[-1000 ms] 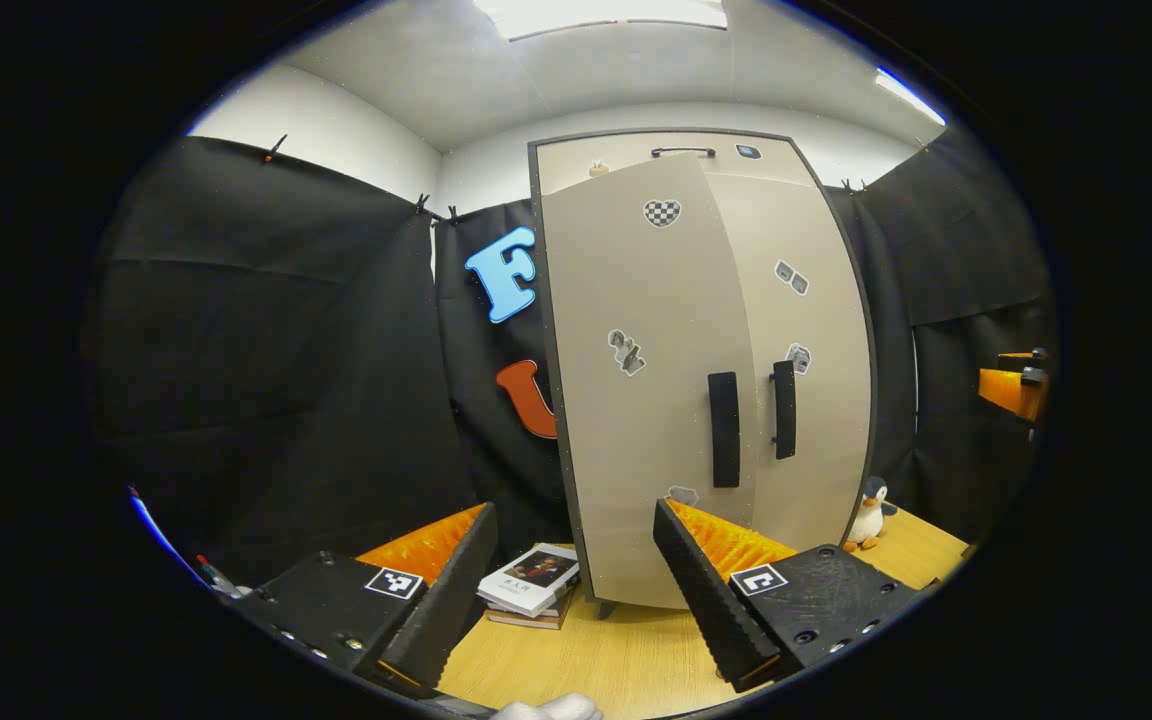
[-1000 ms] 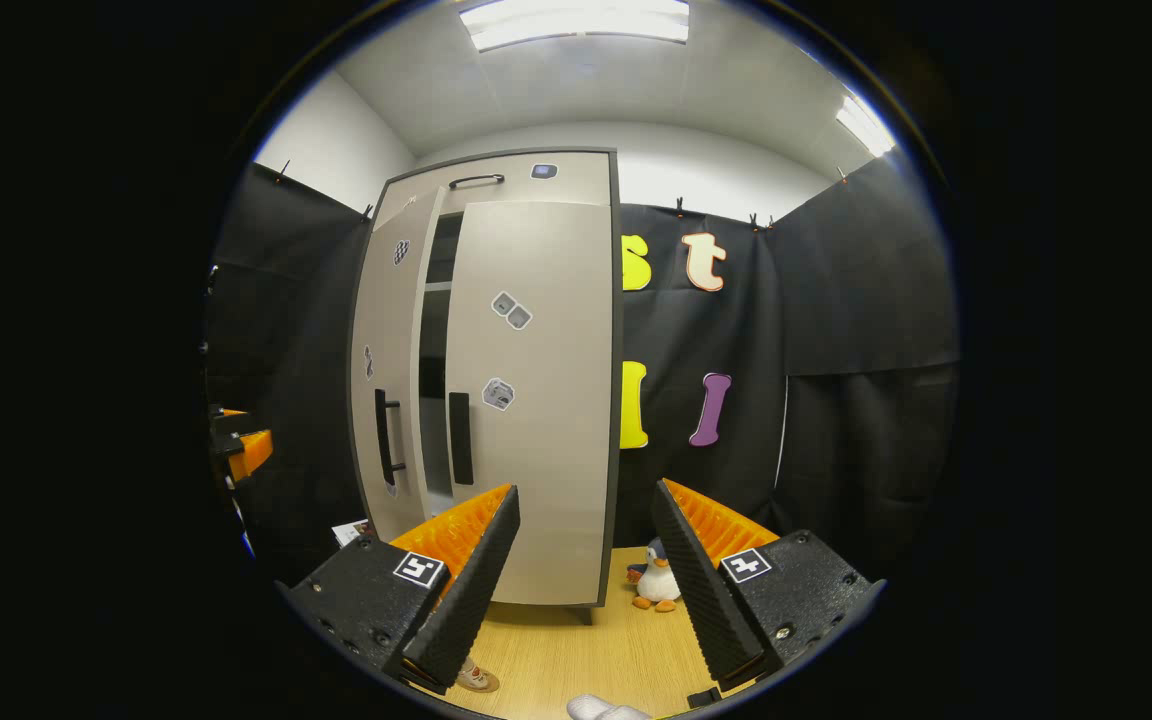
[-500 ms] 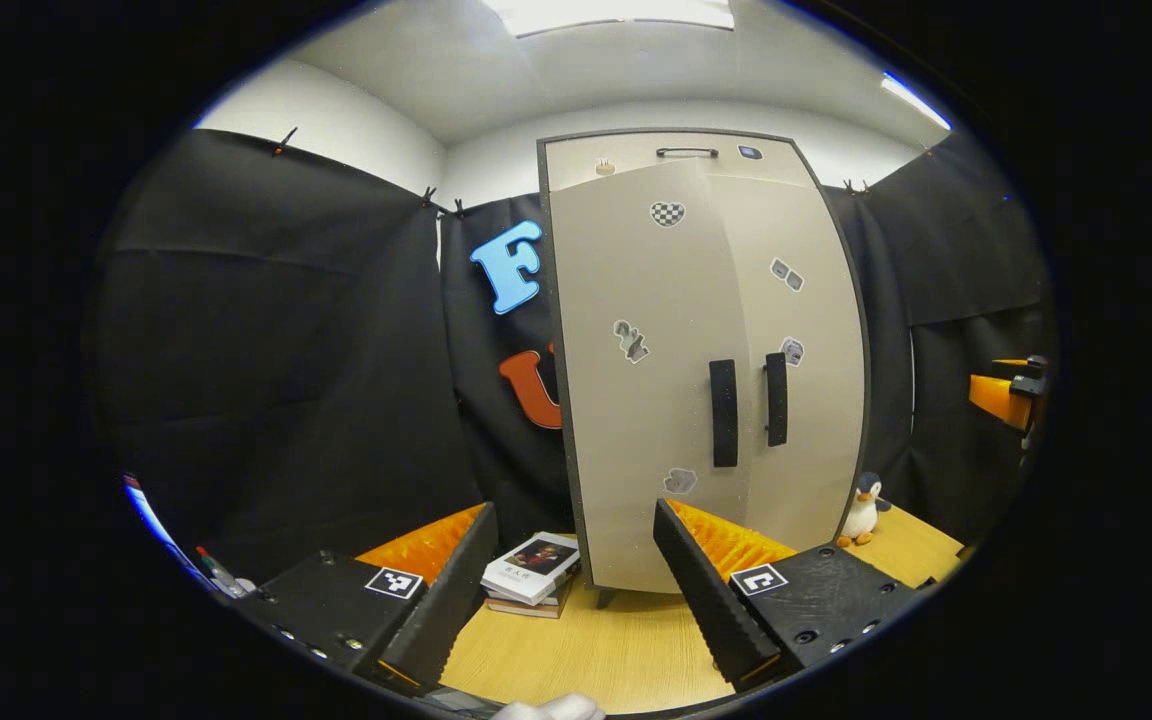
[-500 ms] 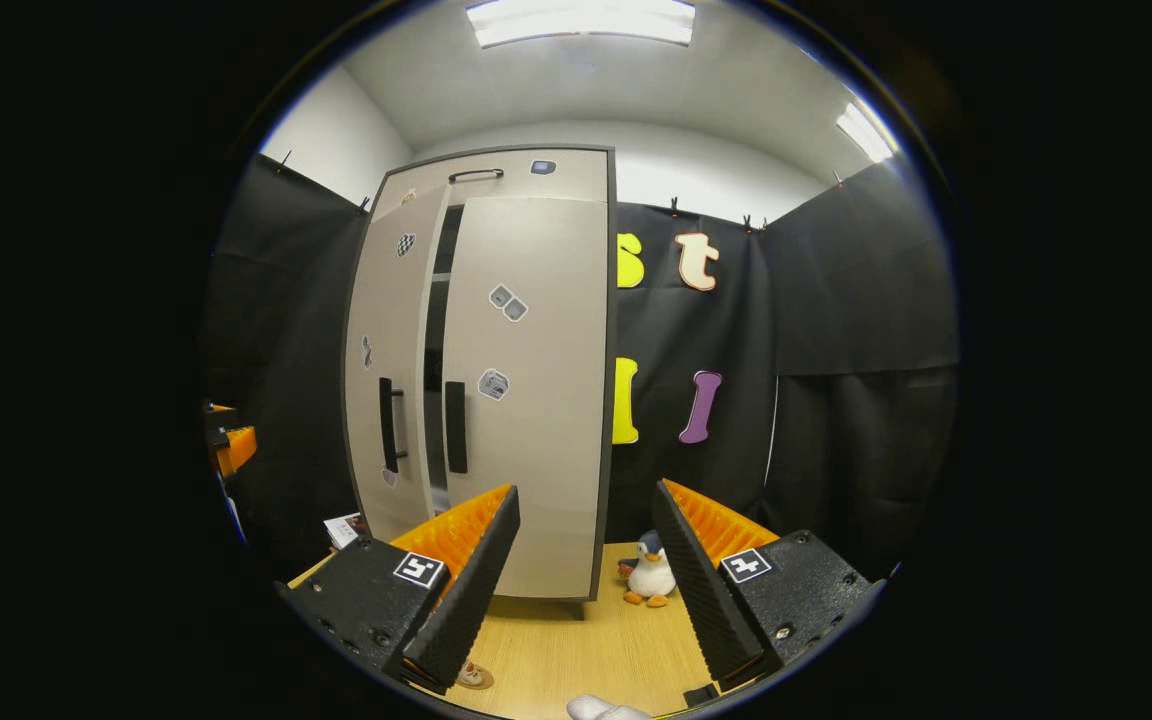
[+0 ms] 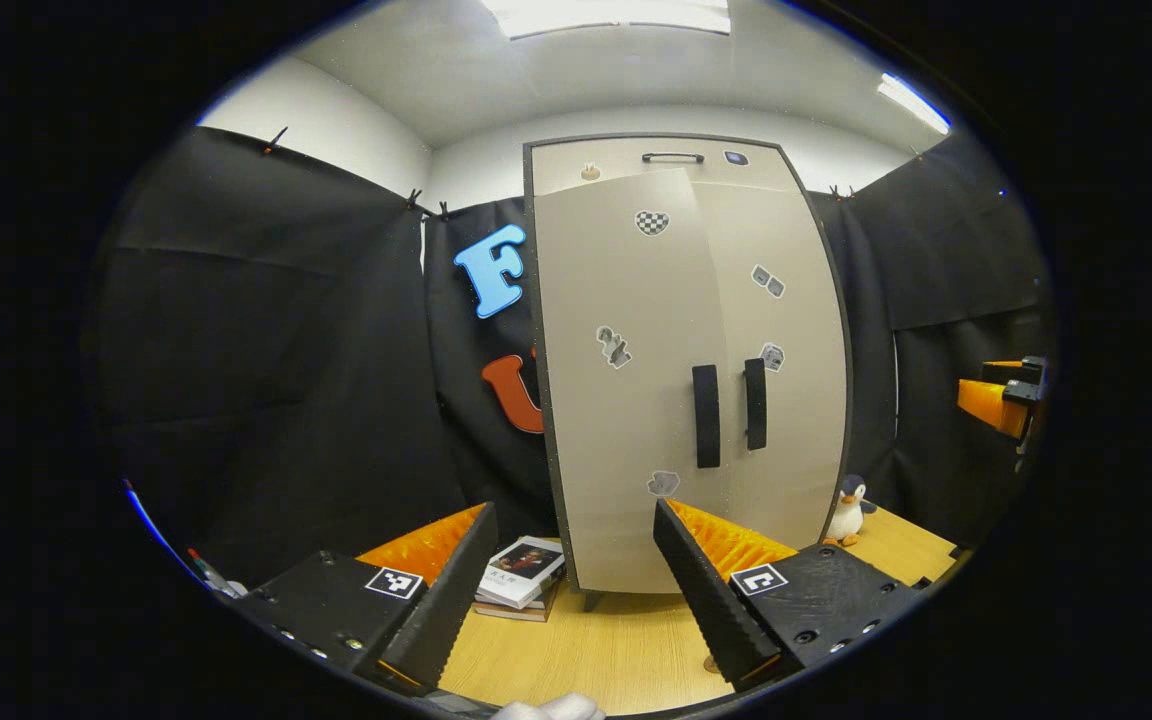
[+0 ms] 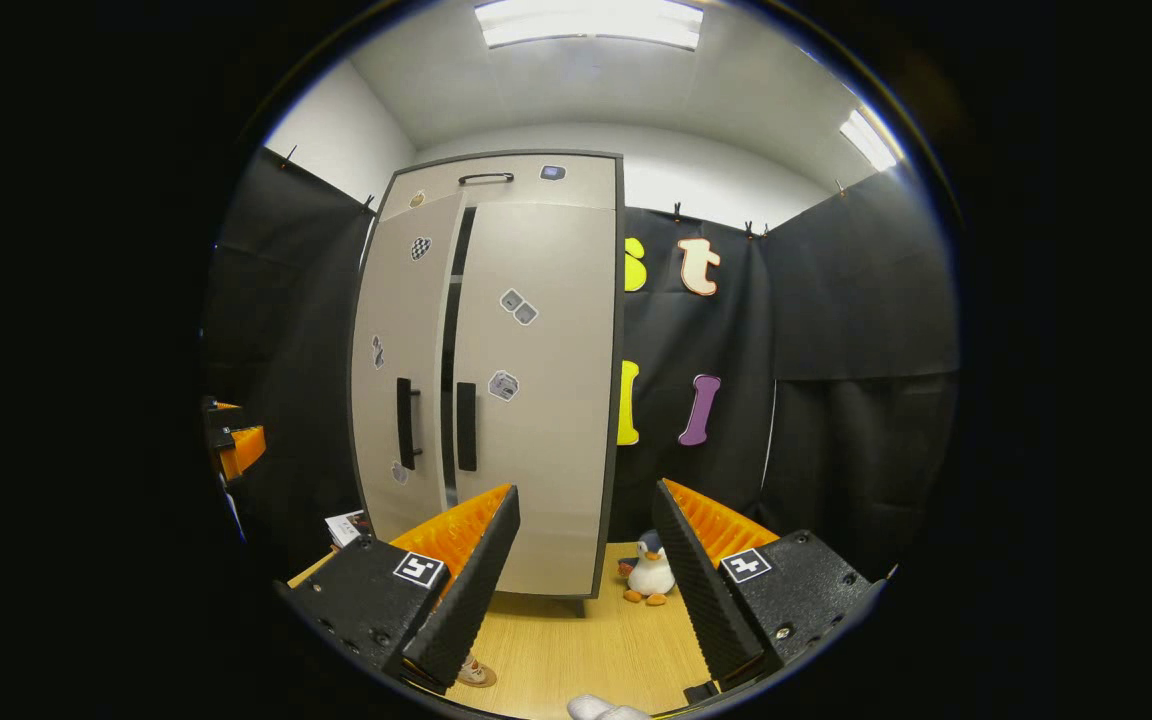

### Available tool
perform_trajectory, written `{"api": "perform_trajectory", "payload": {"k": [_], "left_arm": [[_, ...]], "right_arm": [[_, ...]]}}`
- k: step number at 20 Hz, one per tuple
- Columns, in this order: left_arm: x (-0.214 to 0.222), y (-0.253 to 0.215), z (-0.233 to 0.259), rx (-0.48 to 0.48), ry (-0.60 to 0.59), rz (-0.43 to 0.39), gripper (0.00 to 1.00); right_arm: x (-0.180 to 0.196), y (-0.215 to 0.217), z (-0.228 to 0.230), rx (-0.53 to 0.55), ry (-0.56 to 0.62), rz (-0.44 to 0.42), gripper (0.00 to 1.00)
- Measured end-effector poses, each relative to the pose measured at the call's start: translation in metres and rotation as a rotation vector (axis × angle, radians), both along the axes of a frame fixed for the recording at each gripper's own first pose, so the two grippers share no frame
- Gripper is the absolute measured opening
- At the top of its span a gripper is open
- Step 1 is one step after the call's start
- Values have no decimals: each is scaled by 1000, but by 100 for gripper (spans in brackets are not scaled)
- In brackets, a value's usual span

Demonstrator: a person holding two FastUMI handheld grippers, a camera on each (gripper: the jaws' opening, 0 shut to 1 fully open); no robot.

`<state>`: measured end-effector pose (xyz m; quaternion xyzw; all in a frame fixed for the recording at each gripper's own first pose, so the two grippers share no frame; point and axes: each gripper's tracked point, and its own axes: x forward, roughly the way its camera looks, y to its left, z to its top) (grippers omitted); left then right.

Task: Grasp the bottle in the cabinet with the left hand and place it on the coaster, then close the right door with the right hand and the left door with the left hand.

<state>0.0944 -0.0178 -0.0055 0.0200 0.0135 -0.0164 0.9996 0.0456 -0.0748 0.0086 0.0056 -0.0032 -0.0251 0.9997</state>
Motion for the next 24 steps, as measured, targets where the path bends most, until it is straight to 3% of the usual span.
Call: {"api": "perform_trajectory", "payload": {"k": [24], "left_arm": [[-3, -3, 5, 2, -13, -33, 96]], "right_arm": [[-9, 4, 4, -15, -6, -16, 83]]}}
